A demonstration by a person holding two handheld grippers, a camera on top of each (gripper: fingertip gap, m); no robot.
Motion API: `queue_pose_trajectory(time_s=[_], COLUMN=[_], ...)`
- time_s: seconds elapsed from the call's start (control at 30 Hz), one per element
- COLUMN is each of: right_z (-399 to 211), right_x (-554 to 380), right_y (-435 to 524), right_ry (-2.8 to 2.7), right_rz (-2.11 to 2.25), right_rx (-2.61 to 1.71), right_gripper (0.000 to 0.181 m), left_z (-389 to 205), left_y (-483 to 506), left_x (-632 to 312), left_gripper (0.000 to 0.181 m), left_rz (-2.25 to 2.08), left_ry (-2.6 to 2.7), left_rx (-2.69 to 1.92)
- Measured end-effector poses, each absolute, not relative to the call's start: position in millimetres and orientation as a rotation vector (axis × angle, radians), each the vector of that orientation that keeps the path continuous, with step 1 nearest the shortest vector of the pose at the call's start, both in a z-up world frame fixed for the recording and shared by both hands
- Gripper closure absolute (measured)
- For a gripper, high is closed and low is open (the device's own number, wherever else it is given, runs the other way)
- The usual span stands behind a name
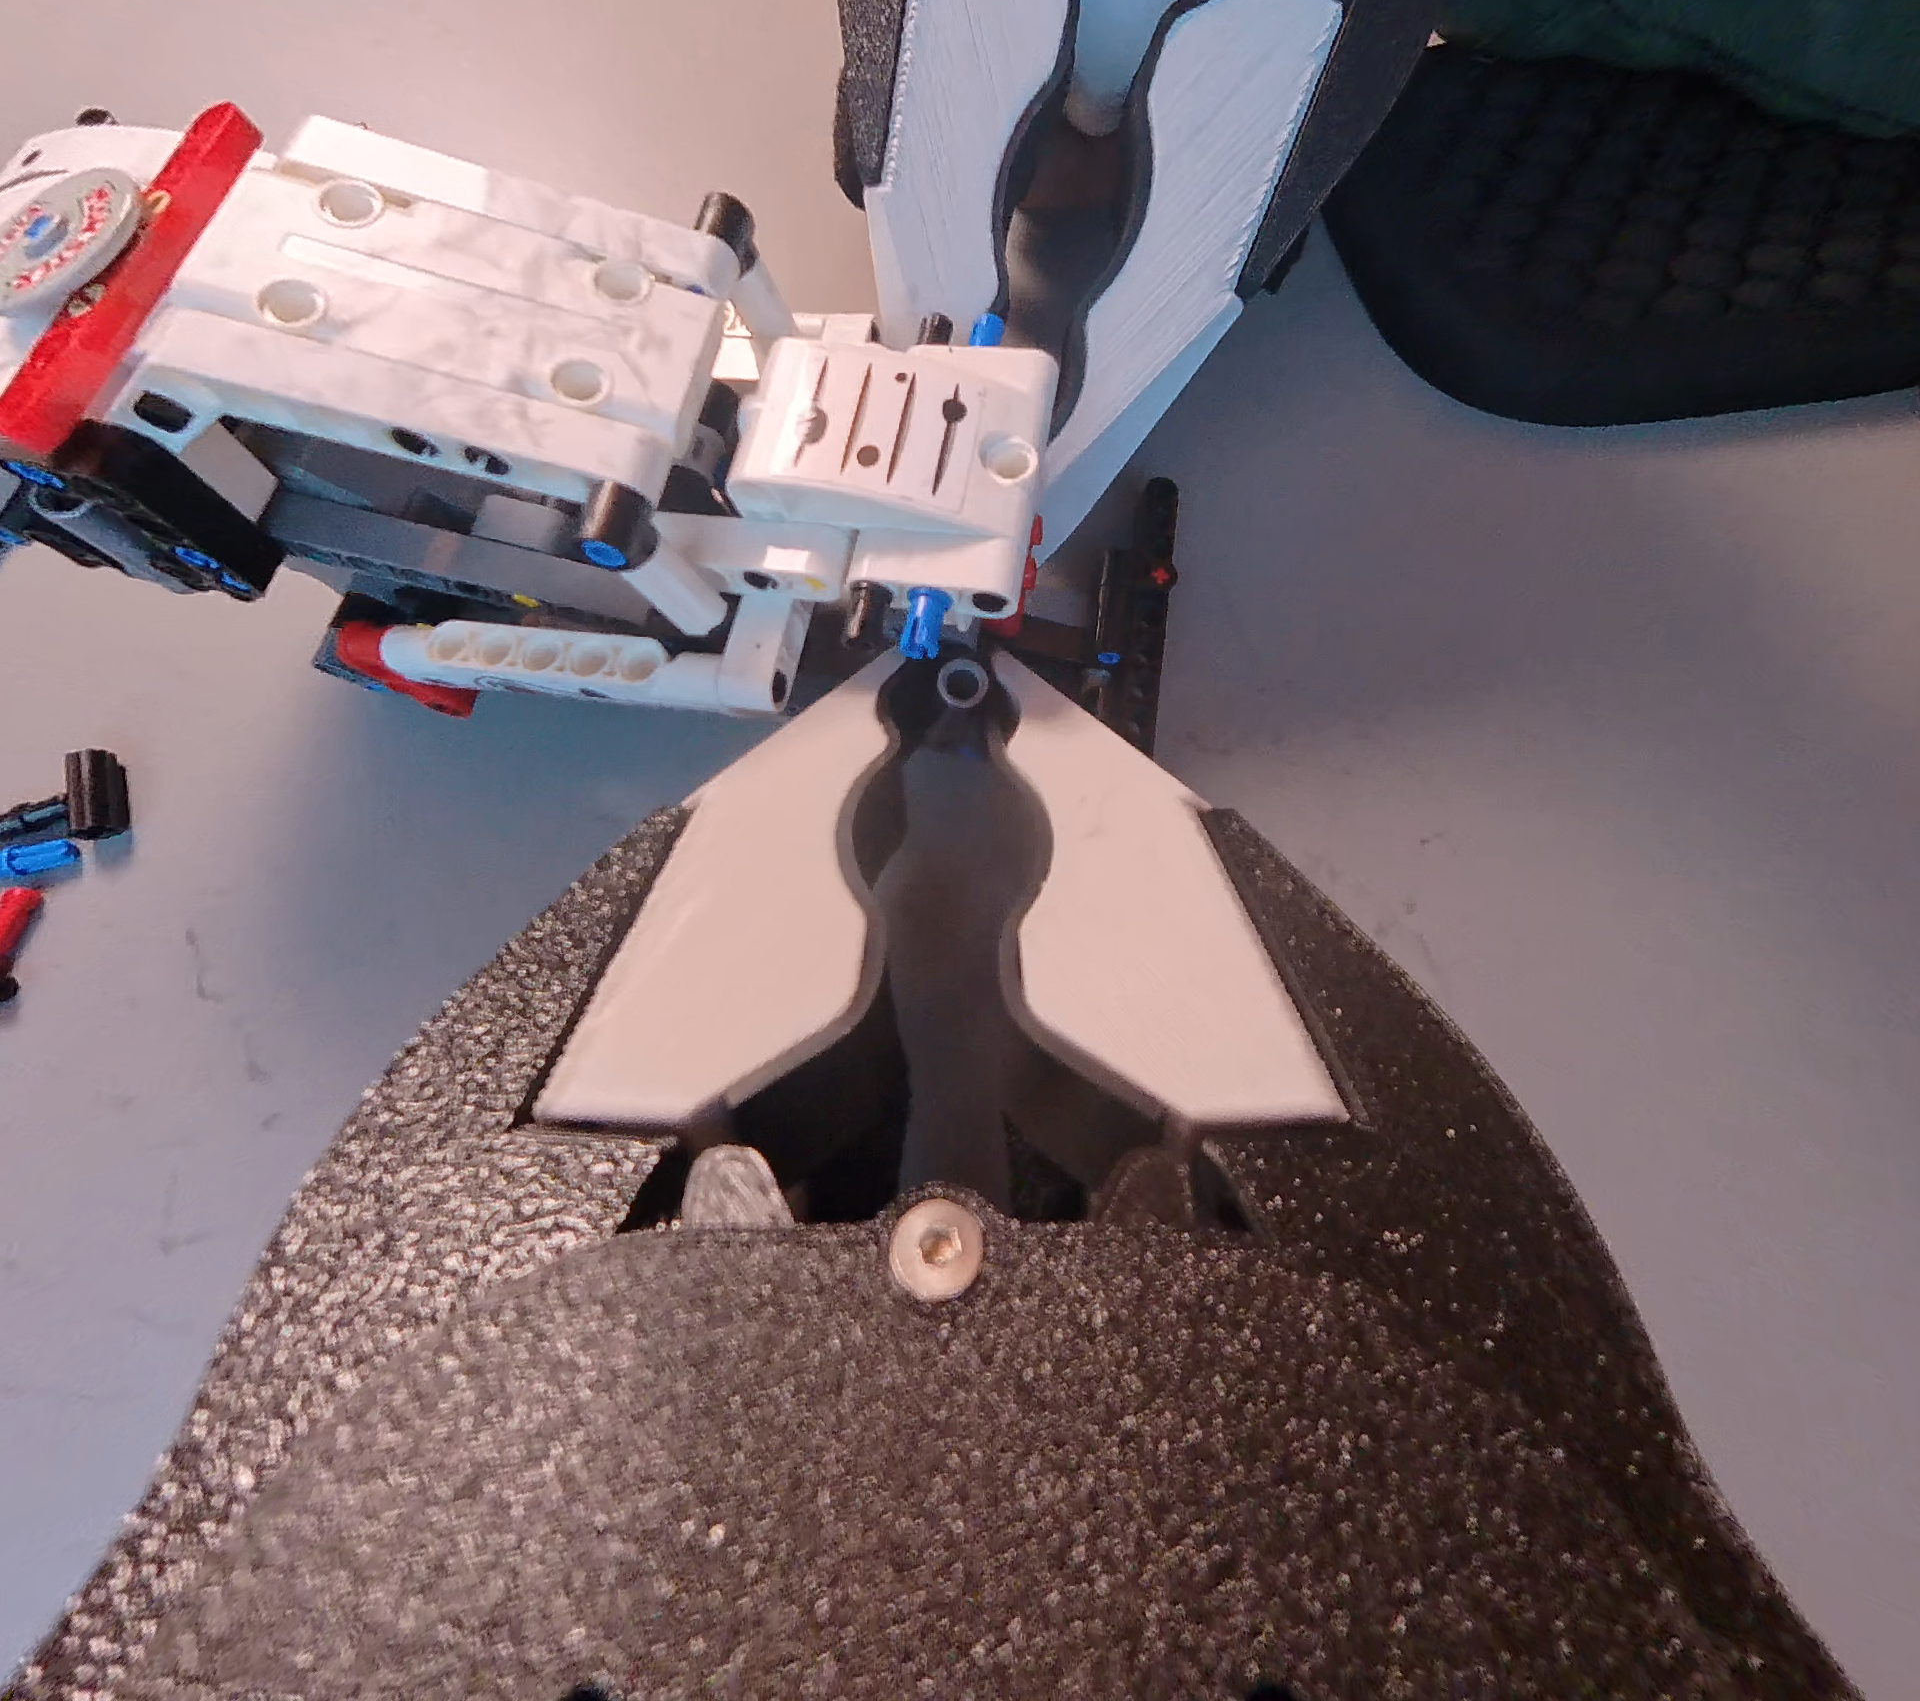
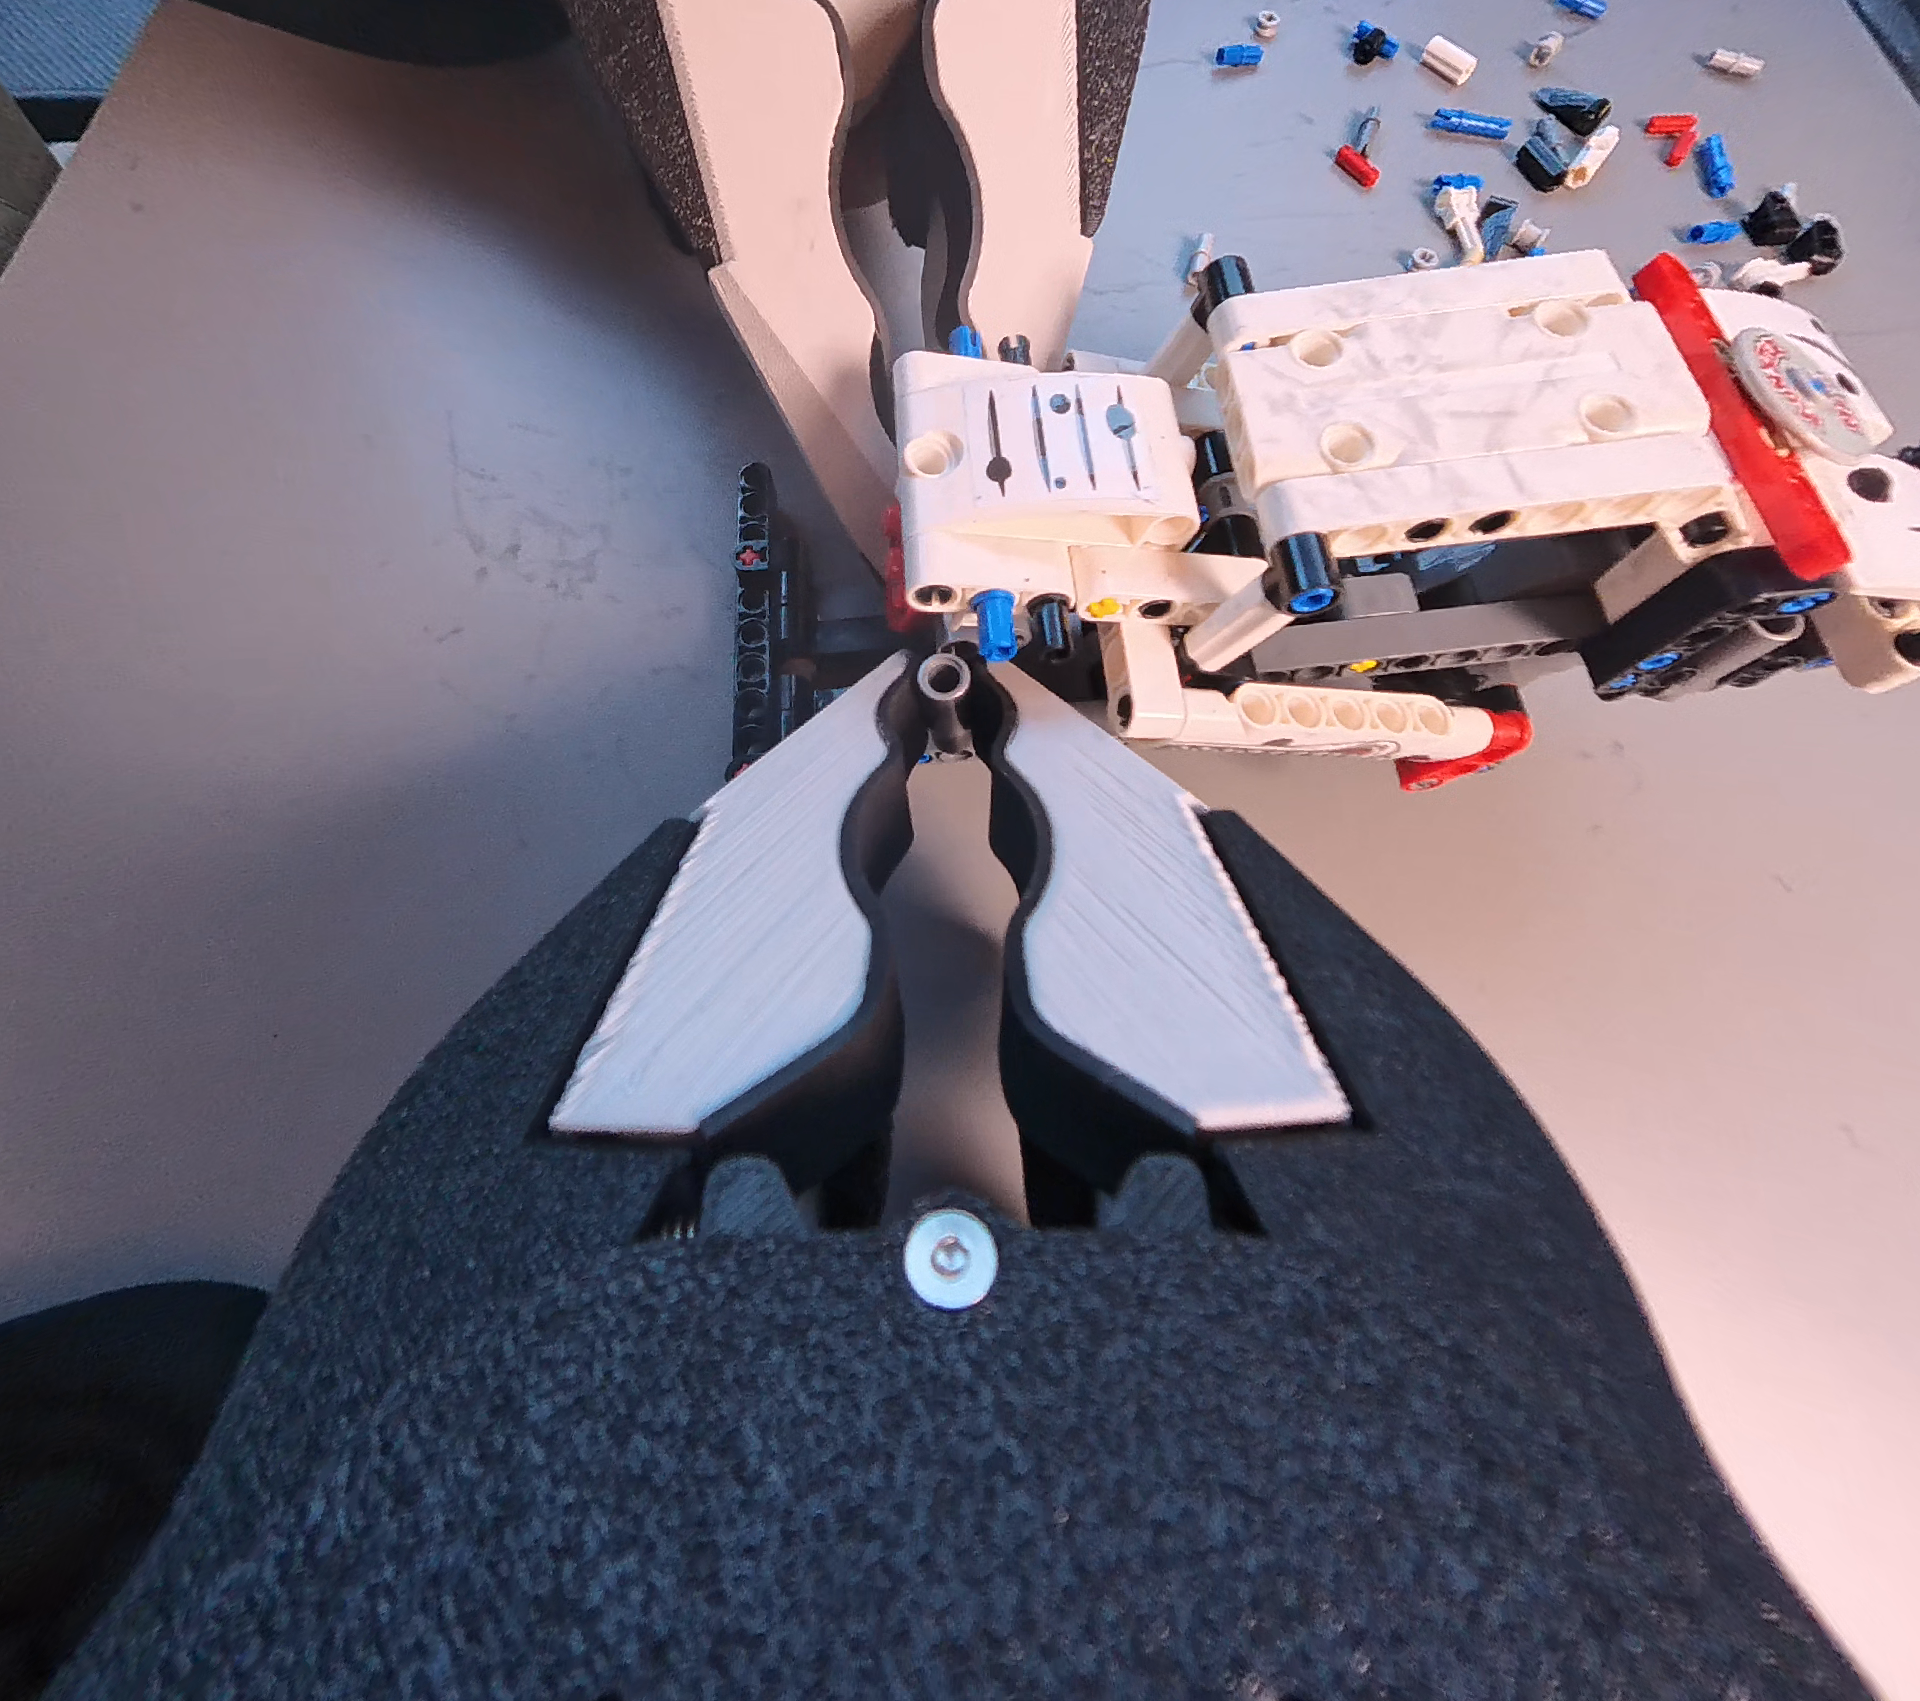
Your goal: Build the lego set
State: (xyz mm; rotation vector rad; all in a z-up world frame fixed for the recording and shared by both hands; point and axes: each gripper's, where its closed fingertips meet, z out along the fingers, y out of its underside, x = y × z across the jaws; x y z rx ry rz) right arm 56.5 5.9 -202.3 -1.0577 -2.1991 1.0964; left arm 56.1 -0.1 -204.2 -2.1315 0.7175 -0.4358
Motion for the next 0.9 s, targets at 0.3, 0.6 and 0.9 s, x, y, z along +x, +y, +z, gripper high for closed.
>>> queue_pose_trajectory(time_s=[0.3, 0.6, 0.9], right_z=[-202, -202, -207], right_x=[60, 62, 64], right_y=[4, 4, 7], right_ry=[-2.222, -2.222, -2.216], right_rz=[1.133, 1.137, 1.065], right_rx=[-1.059, -1.066, -1.09], right_gripper=[0.175, 0.174, 0.166], left_z=[-204, -204, -212], left_y=[-2, -3, 3], left_x=[60, 62, 64], left_gripper=[0.174, 0.174, 0.172], left_rz=[-0.45, -0.438, -0.357], left_ry=[0.745, 0.746, 0.745], left_rx=[-2.122, -2.11, -2.15])
